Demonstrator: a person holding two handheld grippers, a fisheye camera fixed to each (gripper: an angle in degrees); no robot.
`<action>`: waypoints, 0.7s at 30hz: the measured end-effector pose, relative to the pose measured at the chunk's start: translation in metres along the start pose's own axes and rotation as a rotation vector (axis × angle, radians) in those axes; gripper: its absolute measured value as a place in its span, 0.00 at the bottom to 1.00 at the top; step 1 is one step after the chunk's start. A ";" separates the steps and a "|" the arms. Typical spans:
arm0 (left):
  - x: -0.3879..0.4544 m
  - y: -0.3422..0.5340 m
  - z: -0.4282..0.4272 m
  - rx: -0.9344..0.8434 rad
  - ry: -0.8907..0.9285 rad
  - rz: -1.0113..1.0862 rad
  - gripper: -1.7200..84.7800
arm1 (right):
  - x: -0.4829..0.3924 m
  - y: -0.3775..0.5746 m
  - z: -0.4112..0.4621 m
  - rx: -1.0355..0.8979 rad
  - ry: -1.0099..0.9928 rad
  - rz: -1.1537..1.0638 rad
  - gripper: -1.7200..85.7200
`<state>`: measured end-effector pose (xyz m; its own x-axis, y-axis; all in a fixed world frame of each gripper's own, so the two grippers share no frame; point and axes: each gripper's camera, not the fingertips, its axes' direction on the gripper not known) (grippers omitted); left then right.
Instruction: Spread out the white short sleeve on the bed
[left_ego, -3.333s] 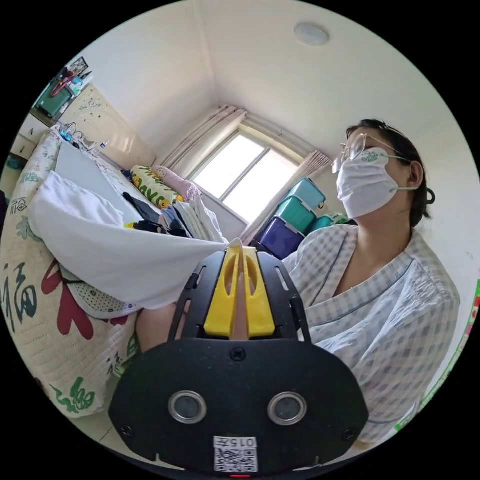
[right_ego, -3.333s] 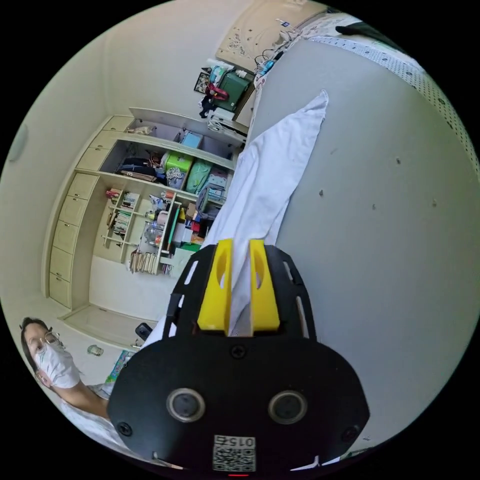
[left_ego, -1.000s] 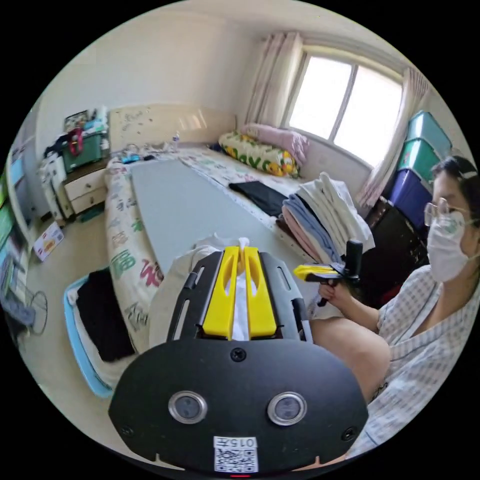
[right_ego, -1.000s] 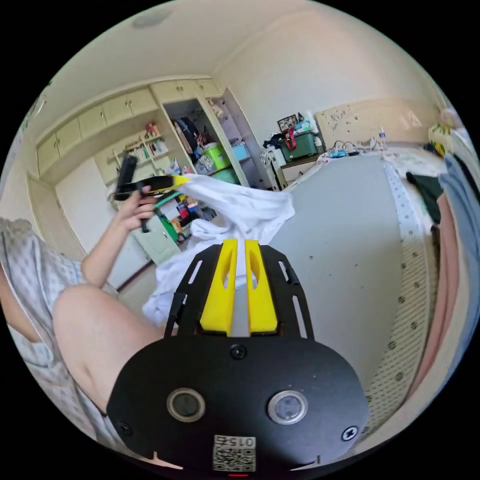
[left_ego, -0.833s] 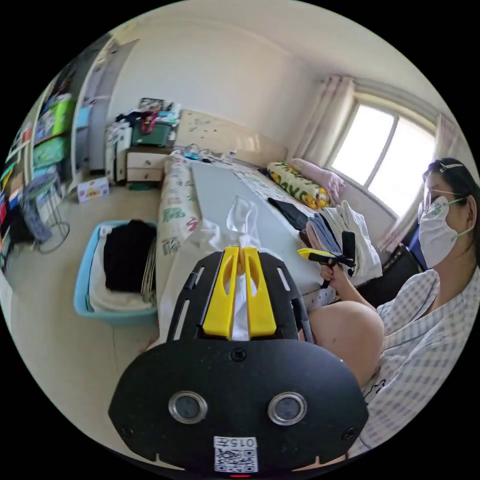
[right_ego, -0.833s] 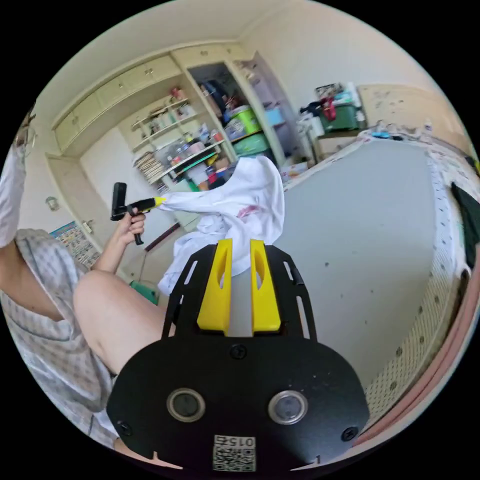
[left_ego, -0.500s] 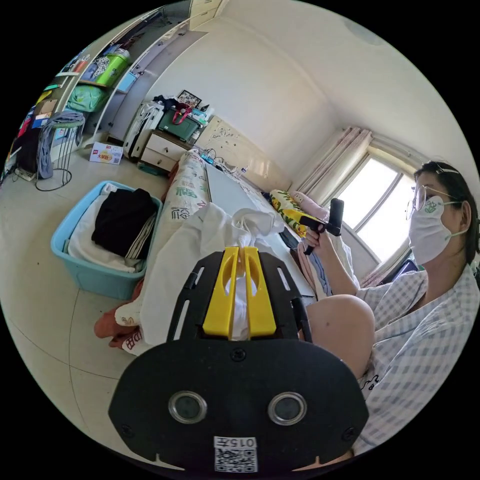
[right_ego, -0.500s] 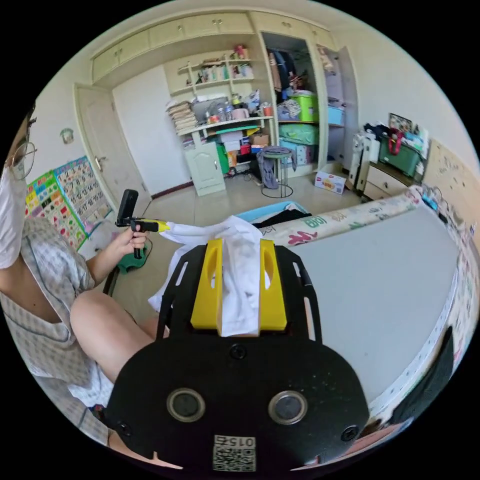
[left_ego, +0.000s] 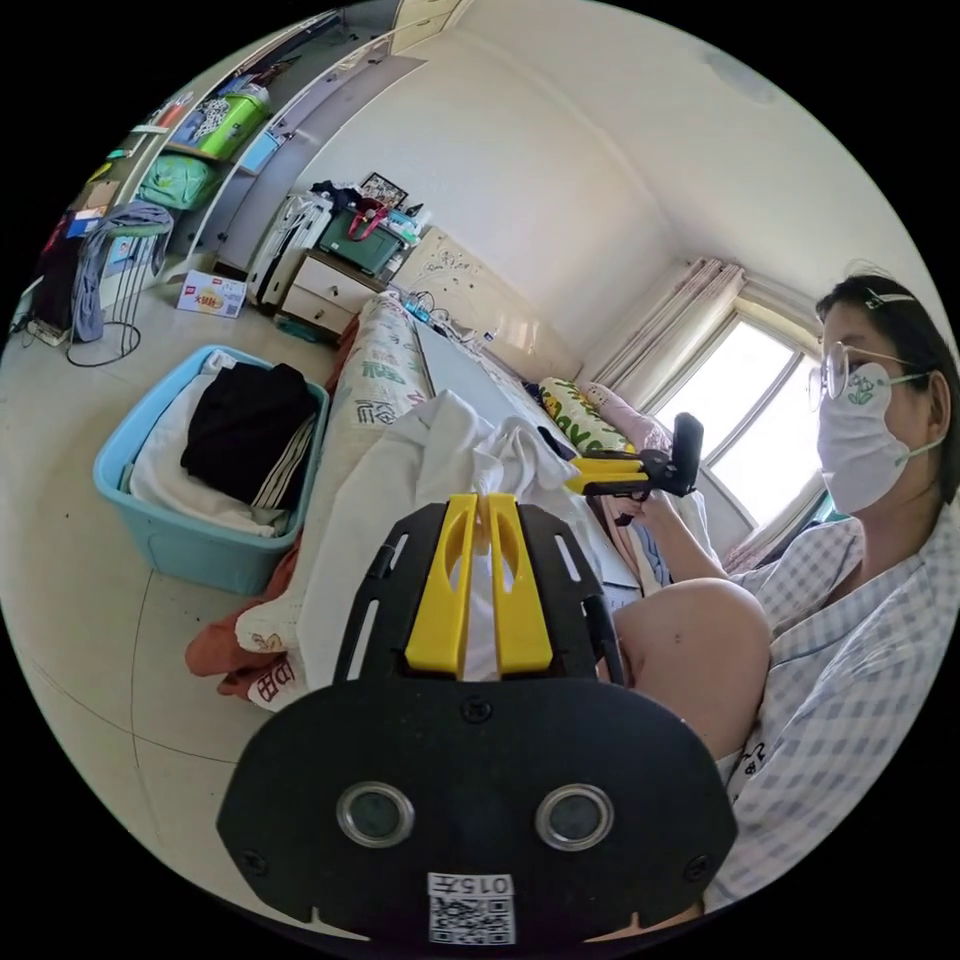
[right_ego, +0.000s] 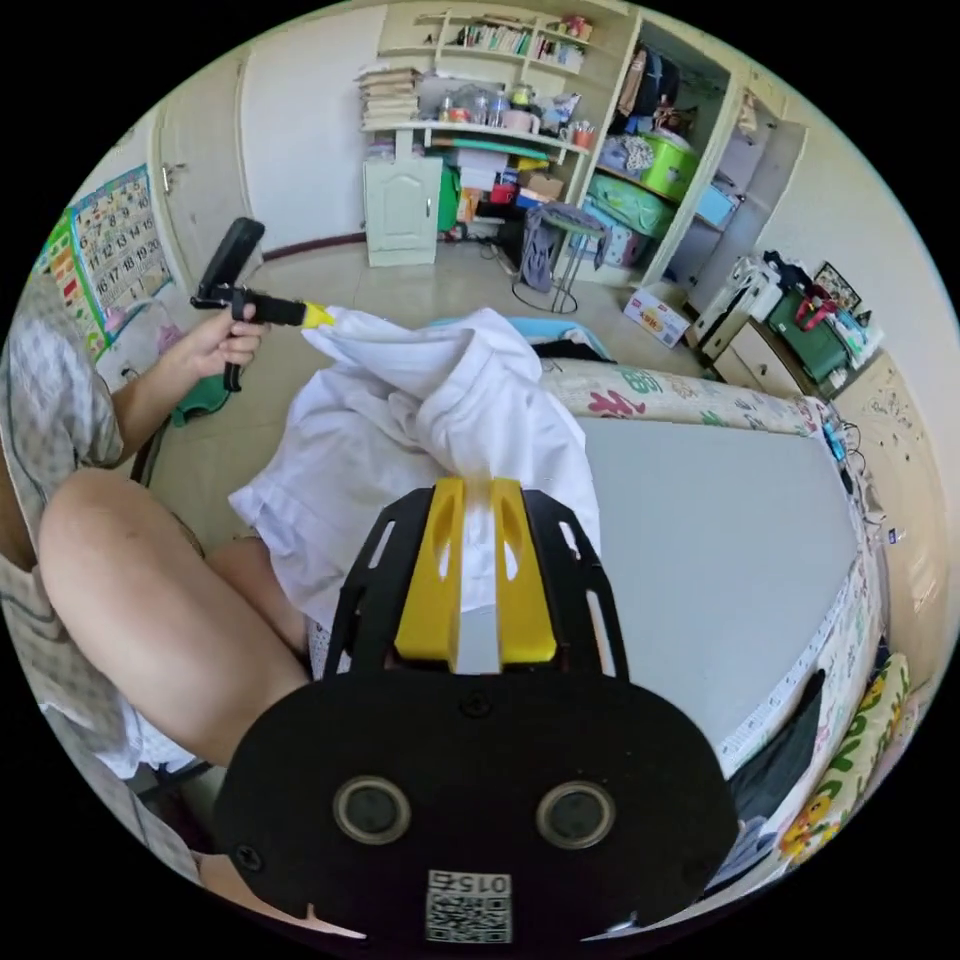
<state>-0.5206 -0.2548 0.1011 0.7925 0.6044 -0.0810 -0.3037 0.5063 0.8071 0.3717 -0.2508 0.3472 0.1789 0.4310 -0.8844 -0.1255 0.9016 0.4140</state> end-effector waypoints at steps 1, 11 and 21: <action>-0.004 0.004 -0.001 -0.010 -0.008 -0.001 0.02 | 0.004 0.008 0.007 -0.053 0.031 0.020 0.03; 0.040 -0.005 -0.052 0.187 -0.091 0.041 0.02 | 0.083 0.215 -0.186 0.484 -0.016 0.605 0.02; 0.201 -0.053 -0.138 0.668 0.082 0.180 0.02 | -0.023 0.379 -0.426 1.100 0.208 0.764 0.02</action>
<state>-0.4181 -0.0756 -0.0386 0.7098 0.7014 0.0647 -0.0151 -0.0767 0.9969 -0.0957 0.0656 0.4327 0.2544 0.9077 -0.3337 0.7297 0.0462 0.6822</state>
